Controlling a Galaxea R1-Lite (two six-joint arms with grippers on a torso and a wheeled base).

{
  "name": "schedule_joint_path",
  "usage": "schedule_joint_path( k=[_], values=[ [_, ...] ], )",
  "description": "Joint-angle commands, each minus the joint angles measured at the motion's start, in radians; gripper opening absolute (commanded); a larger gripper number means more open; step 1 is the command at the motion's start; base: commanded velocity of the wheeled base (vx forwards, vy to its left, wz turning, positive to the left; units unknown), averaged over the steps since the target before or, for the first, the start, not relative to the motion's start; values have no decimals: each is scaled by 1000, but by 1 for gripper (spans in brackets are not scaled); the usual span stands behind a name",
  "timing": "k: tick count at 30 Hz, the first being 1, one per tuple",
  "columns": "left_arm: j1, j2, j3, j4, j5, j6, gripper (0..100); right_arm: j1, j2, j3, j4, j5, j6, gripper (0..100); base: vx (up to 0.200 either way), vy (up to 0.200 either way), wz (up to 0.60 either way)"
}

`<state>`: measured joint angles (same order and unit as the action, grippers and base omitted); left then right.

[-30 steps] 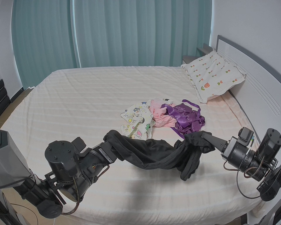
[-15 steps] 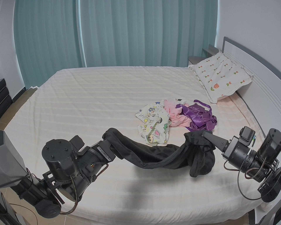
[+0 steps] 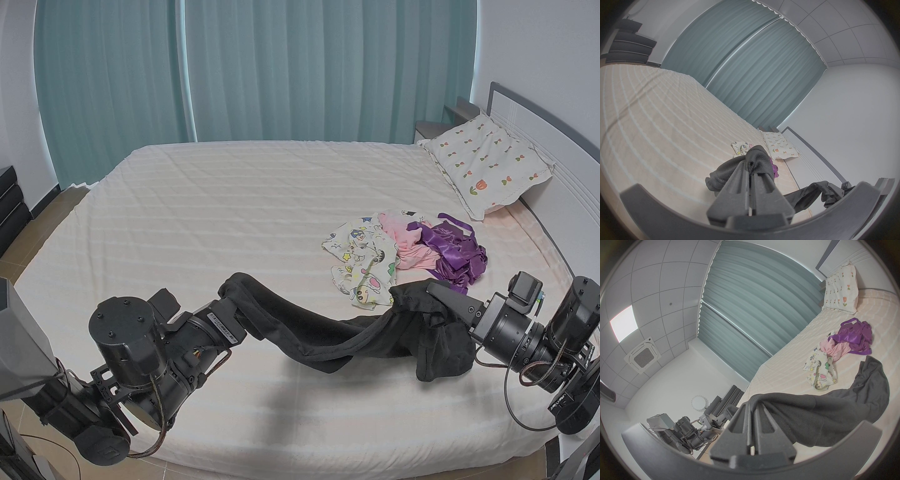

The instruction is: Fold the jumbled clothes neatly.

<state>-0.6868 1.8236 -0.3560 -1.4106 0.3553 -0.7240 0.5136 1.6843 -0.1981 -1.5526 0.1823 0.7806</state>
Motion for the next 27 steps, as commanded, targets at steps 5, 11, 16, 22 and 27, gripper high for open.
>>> schedule_joint_path(
  k=[5,11,16,22,27],
  values=[
    [0,-4,2,-1,4,0,0,43,-8,5,-11,-7,-1,0,0,200,0],
    [0,-7,3,-1,4,0,0,40,-3,5,-11,-6,5,0,0,200,0],
    [0,-7,6,-1,4,6,0,42,-1,5,-11,-4,6,0,0,200,0],
    [-5,-15,8,-2,4,11,0,42,-3,5,-11,-3,8,0,0,200,0],
    [-7,-14,11,-1,4,20,0,42,2,5,-11,-3,8,0,0,200,0]
  ],
)
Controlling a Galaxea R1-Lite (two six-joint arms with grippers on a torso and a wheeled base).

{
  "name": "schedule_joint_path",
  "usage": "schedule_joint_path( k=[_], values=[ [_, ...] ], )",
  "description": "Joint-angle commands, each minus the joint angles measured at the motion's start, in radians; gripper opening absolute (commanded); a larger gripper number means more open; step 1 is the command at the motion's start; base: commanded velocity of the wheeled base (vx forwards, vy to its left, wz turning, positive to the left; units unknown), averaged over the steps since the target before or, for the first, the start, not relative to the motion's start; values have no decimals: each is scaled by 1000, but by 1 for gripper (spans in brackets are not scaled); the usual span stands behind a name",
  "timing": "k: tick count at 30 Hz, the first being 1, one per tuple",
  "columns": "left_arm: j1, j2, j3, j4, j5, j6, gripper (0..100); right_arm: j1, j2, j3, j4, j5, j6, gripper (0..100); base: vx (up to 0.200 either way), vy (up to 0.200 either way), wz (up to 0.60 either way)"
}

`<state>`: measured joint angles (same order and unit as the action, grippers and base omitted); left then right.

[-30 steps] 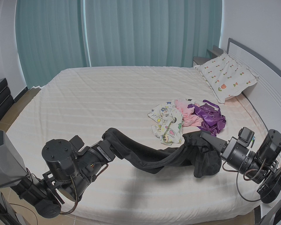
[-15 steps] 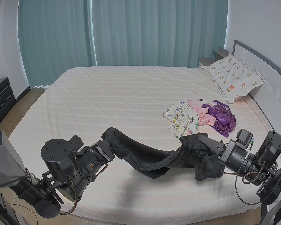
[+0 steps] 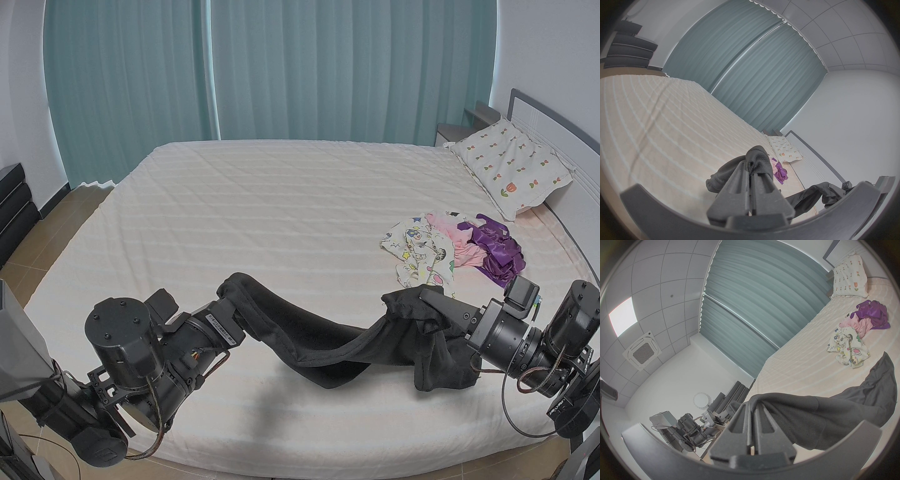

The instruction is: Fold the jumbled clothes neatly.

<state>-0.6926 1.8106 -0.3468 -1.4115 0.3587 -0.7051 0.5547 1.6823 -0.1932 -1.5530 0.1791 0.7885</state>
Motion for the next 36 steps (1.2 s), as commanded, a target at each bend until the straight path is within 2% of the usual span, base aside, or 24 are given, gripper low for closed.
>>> schedule_joint_path(
  k=[1,14,16,19,22,30,36],
  values=[
    [-1,-2,2,-1,0,3,0,1,2,0,-10,0,0,0,0,200,0],
    [-1,-1,3,0,0,3,0,-4,4,1,-10,0,1,0,0,200,0],
    [-1,-1,5,-1,0,4,0,-30,-1,-5,-10,3,1,0,0,200,0],
    [5,3,2,-1,-4,4,0,-79,13,-28,-10,20,0,0,0,0,0],
    [1,7,-3,-1,-6,4,0,-85,2,-25,-10,23,-2,0,0,0,0],
    [-68,7,12,0,-6,3,0,-88,-64,86,-10,26,11,0,-200,0,0],
    [-108,-1,31,-1,-6,3,0,-78,-167,150,-10,36,63,0,-200,0,0]
  ],
)
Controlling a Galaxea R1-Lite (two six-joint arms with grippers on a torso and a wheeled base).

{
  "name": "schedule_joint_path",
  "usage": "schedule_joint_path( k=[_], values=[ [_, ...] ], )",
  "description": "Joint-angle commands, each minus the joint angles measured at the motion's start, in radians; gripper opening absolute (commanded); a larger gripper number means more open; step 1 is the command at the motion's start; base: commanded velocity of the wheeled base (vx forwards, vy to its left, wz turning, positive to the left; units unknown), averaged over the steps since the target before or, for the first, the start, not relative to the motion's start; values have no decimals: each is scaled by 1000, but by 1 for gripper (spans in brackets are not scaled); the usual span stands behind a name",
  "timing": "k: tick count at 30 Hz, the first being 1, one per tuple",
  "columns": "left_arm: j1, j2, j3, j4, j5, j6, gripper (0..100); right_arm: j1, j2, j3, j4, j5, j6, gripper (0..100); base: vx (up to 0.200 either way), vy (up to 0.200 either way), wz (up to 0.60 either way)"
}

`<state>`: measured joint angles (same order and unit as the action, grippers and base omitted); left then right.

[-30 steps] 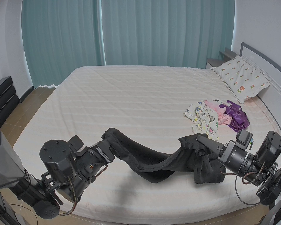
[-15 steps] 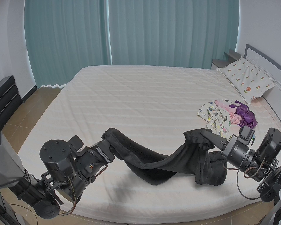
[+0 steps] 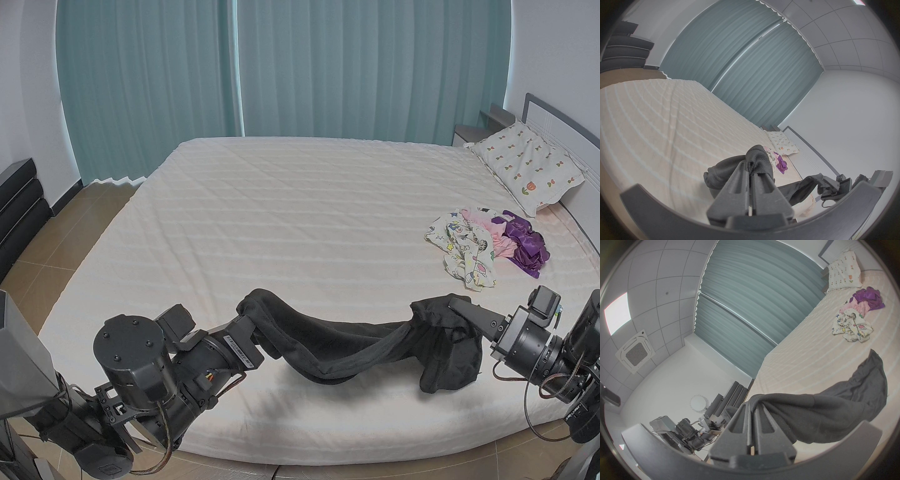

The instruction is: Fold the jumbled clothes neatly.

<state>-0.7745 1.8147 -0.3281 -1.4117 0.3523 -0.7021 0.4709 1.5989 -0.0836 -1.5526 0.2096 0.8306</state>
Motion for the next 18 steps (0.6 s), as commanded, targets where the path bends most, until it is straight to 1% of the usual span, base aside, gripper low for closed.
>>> schedule_joint_path(
  k=[1,3,4,7,10,12,13,15,16,17,18],
  values=[
    [-29,-12,14,-3,0,1,0,5,-134,68,-11,17,21,0,-200,0,0],
    [-31,-21,14,-3,0,1,0,6,-160,82,-11,27,21,0,-200,0,0],
    [-35,-52,15,0,0,1,0,6,-231,84,8,39,24,0,-200,0,0],
    [-52,-103,29,0,0,3,0,5,-344,84,60,57,25,0,-200,0,0],
    [-52,-166,20,7,0,6,0,2,-514,35,141,116,25,0,-200,0,0],
    [-51,-183,17,10,0,18,0,-6,-573,-7,190,131,27,0,0,0,0],
    [-40,-204,7,17,0,46,0,-9,-651,-87,298,142,30,0,0,0,0],
    [-26,-222,-17,23,0,75,0,-12,-705,-199,443,145,38,0,0,0,0],
    [-23,-222,-20,23,0,76,0,-14,-709,-217,466,145,41,0,0,0,0],
    [-12,-225,-43,36,0,95,0,-28,-715,-292,557,145,54,0,0,0,0],
    [11,-222,-78,65,0,115,0,-66,-705,-390,651,146,84,0,0,0,0]
  ],
)
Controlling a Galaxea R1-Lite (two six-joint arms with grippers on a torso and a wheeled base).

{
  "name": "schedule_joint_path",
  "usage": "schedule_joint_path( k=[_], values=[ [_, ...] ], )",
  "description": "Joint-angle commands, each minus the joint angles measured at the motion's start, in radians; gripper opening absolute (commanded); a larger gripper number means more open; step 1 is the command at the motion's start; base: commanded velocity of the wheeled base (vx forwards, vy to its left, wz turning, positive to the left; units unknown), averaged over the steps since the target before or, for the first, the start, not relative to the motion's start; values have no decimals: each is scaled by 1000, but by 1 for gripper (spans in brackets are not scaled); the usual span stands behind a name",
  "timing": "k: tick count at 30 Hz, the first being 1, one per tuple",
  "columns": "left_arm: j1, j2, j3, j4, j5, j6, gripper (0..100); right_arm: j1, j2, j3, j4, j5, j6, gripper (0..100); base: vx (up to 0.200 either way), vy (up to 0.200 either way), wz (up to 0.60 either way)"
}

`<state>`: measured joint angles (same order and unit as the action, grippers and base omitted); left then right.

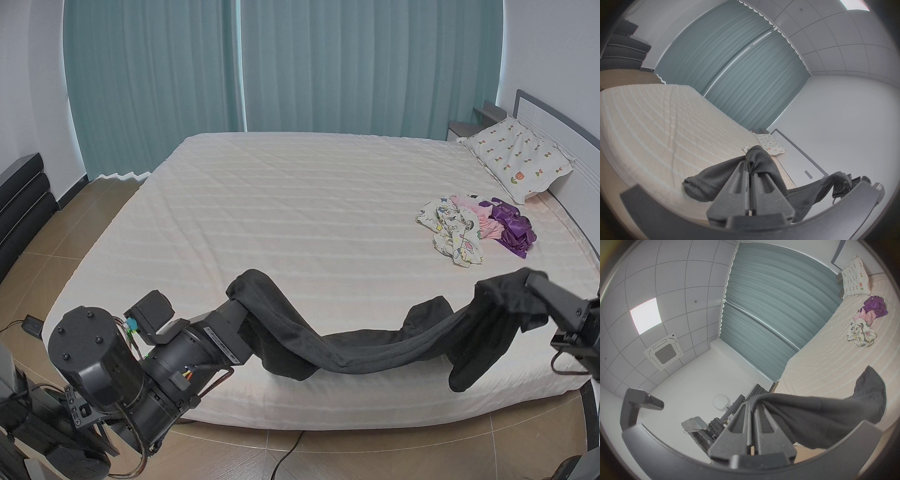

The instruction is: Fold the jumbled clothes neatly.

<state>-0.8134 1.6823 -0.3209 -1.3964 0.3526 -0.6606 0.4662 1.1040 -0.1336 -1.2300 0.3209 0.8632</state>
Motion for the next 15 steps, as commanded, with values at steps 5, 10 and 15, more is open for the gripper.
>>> schedule_joint_path(
  k=[5,10,15],
  values=[
    [96,-89,-190,180,0,76,0,-251,0,-547,371,92,96,0,0,0,0],
    [128,-82,-299,284,0,76,0,-348,244,-733,293,144,92,0,0,0,0],
    [189,-7,-386,341,-1,70,0,-362,422,-825,294,144,57,0,0,0,0]
  ],
)
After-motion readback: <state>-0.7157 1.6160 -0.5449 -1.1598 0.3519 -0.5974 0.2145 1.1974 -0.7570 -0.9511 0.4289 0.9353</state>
